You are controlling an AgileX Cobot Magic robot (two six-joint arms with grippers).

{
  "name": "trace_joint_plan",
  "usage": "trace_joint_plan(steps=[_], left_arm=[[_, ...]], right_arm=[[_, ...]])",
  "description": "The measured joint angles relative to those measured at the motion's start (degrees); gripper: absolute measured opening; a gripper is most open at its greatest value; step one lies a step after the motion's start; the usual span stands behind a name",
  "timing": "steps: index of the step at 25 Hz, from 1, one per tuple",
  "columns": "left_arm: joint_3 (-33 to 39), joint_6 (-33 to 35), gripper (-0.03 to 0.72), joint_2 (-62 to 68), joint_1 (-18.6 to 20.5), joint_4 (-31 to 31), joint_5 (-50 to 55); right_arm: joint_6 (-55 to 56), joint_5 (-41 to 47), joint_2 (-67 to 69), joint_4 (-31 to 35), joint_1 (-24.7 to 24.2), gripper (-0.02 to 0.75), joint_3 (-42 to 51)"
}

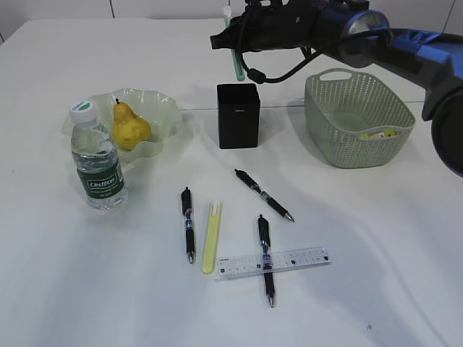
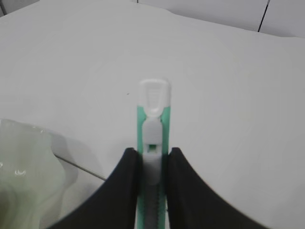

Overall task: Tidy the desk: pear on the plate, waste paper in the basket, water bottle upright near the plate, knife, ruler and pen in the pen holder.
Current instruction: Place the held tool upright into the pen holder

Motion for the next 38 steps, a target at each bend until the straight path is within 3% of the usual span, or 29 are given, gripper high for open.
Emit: trace_joint_plan(steps=[38], left_arm=[[0.0,0.0,0.446,0.0,0.0,4.6,-1.3]], right_arm=[[-0.4,-19.6,0.0,-0.1,2.5,0.136,16.2]])
